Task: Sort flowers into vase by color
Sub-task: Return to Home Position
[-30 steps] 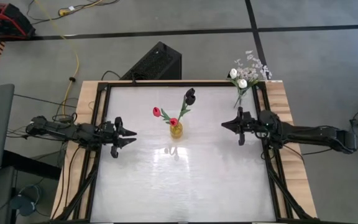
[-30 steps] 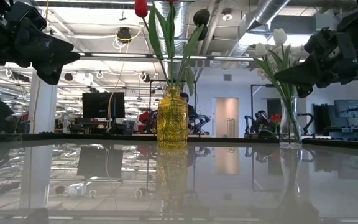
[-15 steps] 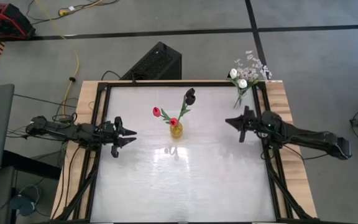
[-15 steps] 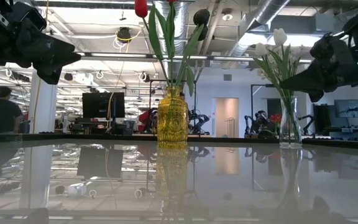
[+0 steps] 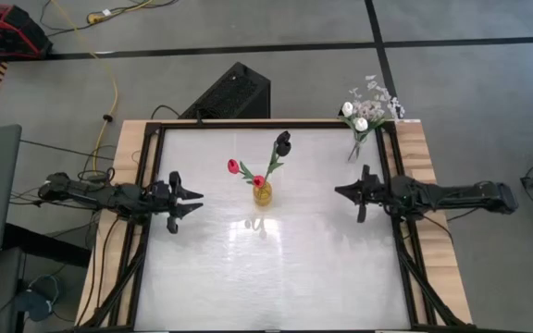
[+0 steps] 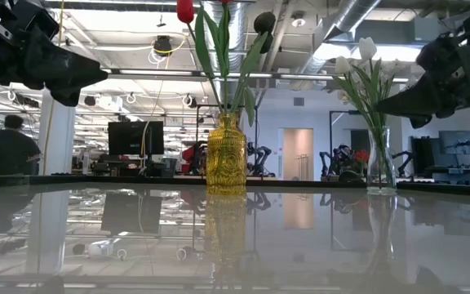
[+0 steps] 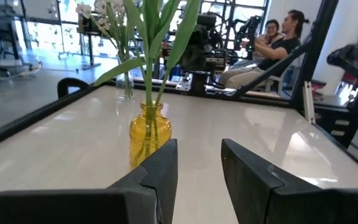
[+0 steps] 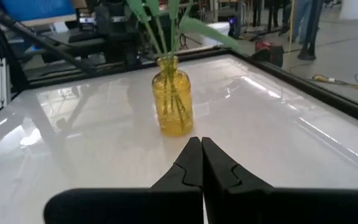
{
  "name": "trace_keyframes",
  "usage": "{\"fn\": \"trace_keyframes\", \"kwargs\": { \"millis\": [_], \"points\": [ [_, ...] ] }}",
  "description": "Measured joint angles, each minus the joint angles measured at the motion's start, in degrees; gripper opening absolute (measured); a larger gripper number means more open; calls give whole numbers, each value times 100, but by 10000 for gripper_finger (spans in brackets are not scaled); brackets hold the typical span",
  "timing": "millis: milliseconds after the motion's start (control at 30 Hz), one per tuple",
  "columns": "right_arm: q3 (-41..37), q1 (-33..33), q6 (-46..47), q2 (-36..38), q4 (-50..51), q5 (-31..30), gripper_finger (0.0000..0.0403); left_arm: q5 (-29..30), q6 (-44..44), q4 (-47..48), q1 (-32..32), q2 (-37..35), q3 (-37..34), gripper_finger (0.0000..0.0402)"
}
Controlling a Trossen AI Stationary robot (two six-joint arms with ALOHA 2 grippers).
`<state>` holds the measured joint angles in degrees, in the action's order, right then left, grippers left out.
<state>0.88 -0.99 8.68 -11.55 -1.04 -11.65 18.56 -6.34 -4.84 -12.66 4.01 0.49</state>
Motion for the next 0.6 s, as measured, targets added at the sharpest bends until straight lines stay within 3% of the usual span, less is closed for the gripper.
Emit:
{"fn": "trace_keyframes", "kwargs": {
  "millis": [367, 600],
  "points": [
    [232, 17, -300, 7, 549, -106, 22, -41, 711, -177, 131, -1, 0, 112],
    [234, 24, -314, 7, 551, -69, 33, -959, 735, -308, 992, -2, 0, 112]
  ]
}}
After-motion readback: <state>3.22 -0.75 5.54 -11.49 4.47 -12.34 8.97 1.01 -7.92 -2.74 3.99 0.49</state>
